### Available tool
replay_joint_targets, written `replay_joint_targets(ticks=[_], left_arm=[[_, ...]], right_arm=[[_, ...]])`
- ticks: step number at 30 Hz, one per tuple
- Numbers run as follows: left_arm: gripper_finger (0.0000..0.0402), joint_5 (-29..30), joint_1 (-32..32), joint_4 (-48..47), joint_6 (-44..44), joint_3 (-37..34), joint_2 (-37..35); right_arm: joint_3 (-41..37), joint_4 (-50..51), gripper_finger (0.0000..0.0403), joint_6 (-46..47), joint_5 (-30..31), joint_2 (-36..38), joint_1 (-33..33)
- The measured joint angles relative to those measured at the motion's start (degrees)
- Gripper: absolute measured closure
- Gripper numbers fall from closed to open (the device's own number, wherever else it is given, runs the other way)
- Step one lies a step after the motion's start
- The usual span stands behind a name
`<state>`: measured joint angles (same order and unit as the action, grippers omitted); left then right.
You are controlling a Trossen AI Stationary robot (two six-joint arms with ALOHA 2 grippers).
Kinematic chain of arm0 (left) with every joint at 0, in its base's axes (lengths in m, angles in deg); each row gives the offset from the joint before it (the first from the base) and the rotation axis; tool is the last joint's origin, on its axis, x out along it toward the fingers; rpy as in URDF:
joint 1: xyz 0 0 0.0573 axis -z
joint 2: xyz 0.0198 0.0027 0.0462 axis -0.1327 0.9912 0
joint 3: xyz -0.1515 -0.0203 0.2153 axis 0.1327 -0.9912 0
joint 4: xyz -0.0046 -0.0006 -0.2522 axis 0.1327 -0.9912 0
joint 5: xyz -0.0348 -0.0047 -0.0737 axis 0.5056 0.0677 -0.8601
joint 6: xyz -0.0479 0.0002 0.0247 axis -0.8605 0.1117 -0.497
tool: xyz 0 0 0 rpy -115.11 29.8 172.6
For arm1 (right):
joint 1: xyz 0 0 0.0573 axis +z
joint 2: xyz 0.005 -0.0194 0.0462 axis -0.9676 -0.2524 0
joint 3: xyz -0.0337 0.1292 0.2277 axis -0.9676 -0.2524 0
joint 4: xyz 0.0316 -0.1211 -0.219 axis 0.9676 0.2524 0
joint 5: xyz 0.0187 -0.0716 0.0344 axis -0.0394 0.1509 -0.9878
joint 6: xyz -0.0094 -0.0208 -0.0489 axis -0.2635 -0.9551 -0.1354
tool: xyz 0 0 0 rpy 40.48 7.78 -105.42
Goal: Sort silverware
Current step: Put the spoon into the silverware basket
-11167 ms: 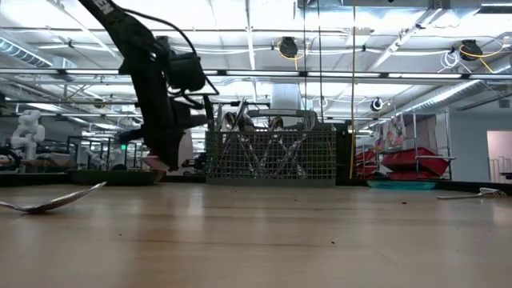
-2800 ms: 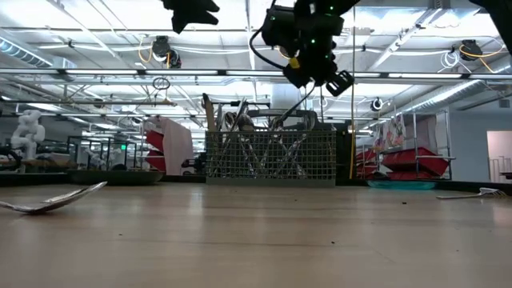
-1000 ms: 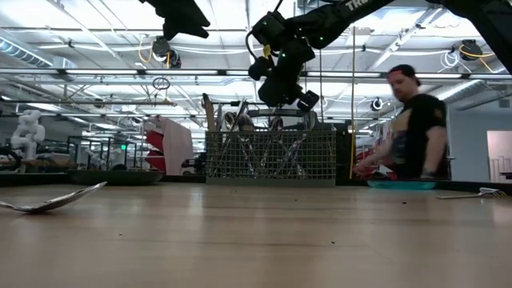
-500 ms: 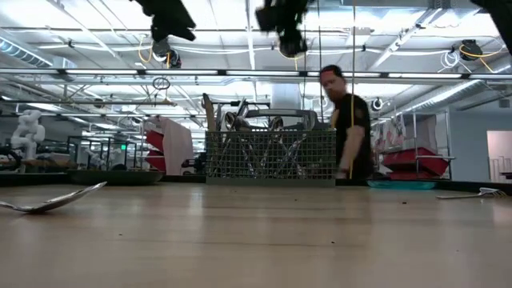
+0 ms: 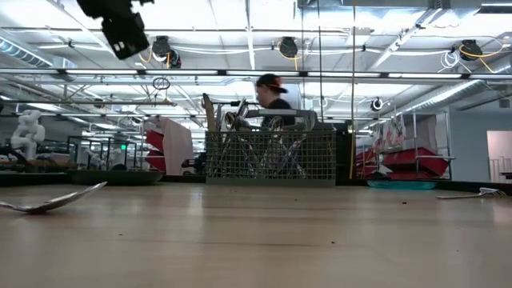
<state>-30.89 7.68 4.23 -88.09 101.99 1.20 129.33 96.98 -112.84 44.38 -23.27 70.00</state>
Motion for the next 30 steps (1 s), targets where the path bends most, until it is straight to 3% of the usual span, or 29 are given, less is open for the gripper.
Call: replay_joint_targets(ticks=[3, 8, 13, 22, 30], left_arm=[[0.0244, -0.5, 1.53, 9.72, -0.53, -7.59, -0.94], [0.0244, -7.94, 2.49, 18.14, -0.68, -17.3, 0.34], [0.0244, -8.76, 3.13, 28.28, -0.77, -24.33, 0.53], [0.0244, -10.47, 3.16, 48.06, -3.24, -33.02, 5.94], [0.0244, -14.15, 3.49, 59.51, -5.35, -33.21, 17.11]], right_arm=[[0.14, 8.93, 0.0249, 11.74, 3.11, 3.46, 5.2], [0.01, 20.94, 0.0249, 31.25, 3.34, 5.57, 12.54], [0.04, 25.77, 0.0249, 42.15, 2.37, 5.15, 16.7], [0.0, 27.22, 0.025, 45.54, 2.05, 0.54, 19.93], [-0.01, 27.38, 0.025, 44.29, 2.03, -2.19, 20.74]])
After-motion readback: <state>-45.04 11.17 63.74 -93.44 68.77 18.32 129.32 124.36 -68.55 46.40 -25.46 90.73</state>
